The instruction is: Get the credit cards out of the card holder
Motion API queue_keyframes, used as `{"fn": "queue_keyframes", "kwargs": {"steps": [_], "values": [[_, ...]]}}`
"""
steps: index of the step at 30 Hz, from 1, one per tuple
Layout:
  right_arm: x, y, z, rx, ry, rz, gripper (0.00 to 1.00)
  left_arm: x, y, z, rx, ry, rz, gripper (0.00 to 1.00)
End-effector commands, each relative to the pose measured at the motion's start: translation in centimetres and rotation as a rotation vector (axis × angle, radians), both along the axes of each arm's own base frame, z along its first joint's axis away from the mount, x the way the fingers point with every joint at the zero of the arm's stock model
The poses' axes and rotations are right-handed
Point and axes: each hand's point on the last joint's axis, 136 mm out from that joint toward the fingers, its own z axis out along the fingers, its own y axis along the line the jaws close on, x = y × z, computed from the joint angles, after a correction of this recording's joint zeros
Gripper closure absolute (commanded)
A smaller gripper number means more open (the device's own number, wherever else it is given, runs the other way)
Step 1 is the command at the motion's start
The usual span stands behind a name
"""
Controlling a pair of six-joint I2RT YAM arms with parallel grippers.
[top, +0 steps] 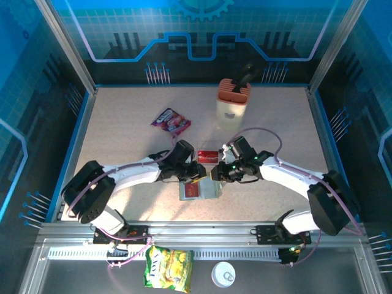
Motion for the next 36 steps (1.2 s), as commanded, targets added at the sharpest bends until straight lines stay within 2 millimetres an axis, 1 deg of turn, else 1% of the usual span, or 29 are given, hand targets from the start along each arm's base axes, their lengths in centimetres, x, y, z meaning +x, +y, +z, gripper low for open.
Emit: {"fn": "queue_keyframes", "kwargs": {"steps": [1, 8, 12, 16, 17, 18, 27, 31, 36], "values": [[0.2, 2.0, 0.8, 0.034, -0.006, 0.039, 0.76, -1.0, 2.2, -0.7, 0.055, 0.006, 0.015, 0.75], [-0.4, 4.4, -0.5, 0.032, 0.025, 0.084, 0.76, -2.4, 4.8, -1.8, 0.084, 0.019, 0.064, 0.81], [-0.6, 5.8, -1.2, 0.042, 0.049, 0.106, 0.77, -2.8, 5.6, -2.3, 0.098, 0.027, 0.066, 0.87], [-1.1, 6.2, -2.4, 0.022, 0.075, 0.123, 0.77, -3.2, 6.3, -2.9, 0.131, 0.030, 0.068, 0.90], [-0.5, 7.0, -1.7, 0.038, 0.058, 0.127, 0.77, -3.3, 6.6, -3.1, 0.146, 0.033, 0.068, 0.90], [-0.5, 7.1, -1.8, 0.038, 0.060, 0.127, 0.77, -3.3, 6.8, -3.3, 0.157, 0.035, 0.071, 0.90], [-0.8, 7.6, -2.8, 0.036, 0.082, 0.138, 0.77, -3.7, 7.1, -4.7, 0.182, 0.060, 0.061, 0.97], [-0.9, 7.8, -3.2, 0.036, 0.091, 0.141, 0.77, -3.7, 7.1, -4.6, 0.184, 0.056, 0.062, 0.98], [-1.0, 8.0, -3.7, 0.032, 0.099, 0.144, 0.77, -3.5, 7.1, -4.0, 0.176, 0.041, 0.065, 0.97]]}}
